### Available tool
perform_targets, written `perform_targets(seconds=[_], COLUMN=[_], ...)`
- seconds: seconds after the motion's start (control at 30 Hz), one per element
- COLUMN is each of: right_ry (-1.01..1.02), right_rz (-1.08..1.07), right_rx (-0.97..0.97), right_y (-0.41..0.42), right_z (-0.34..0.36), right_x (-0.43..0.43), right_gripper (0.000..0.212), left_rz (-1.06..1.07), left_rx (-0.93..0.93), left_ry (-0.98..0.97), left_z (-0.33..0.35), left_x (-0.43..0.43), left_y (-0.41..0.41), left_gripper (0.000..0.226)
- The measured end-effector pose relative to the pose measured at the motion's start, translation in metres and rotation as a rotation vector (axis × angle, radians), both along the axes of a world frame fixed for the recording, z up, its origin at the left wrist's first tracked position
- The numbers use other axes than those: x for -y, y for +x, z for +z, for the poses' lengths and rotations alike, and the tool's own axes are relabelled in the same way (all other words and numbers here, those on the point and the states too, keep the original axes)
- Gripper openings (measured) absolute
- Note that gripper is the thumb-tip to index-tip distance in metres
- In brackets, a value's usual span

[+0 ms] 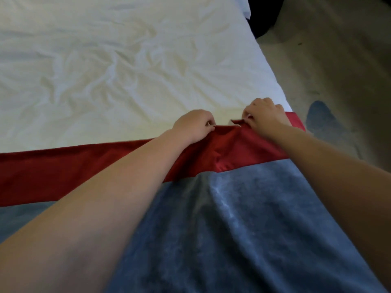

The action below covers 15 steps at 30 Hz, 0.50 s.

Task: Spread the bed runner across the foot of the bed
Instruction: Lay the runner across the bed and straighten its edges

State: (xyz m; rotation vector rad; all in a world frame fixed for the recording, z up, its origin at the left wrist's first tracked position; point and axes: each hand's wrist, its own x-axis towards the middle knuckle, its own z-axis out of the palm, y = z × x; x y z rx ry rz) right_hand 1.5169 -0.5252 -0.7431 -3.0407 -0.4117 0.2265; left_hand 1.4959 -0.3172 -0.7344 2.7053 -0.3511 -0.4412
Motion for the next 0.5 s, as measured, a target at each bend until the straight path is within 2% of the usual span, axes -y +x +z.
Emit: perform_targets(seconds=[0.17, 0.33, 0.5], right_ry=[0.065, 0.169, 0.184], right_rz=[-0.056, -0.170, -0.144], right_rx=[-0.063, -0.069, -0.104], right_y=[0.018, 0.032, 0.040], right_z=[-0.014, -0.021, -0.028], right_x=[0.044, 0.100, 0.106], right_gripper=[0.016, 0.016, 0.016], left_rz=[0.112, 0.177, 0.194], left_rx=[0.021, 0.090, 0.088], left_ry=[0.127, 0.169, 0.224], left_z=[-0.013, -0.015, -0.014], left_x=[0.027, 0.040, 0.048], left_y=[0.007, 0.021, 0.031], left_gripper=[0.022, 0.017, 0.017])
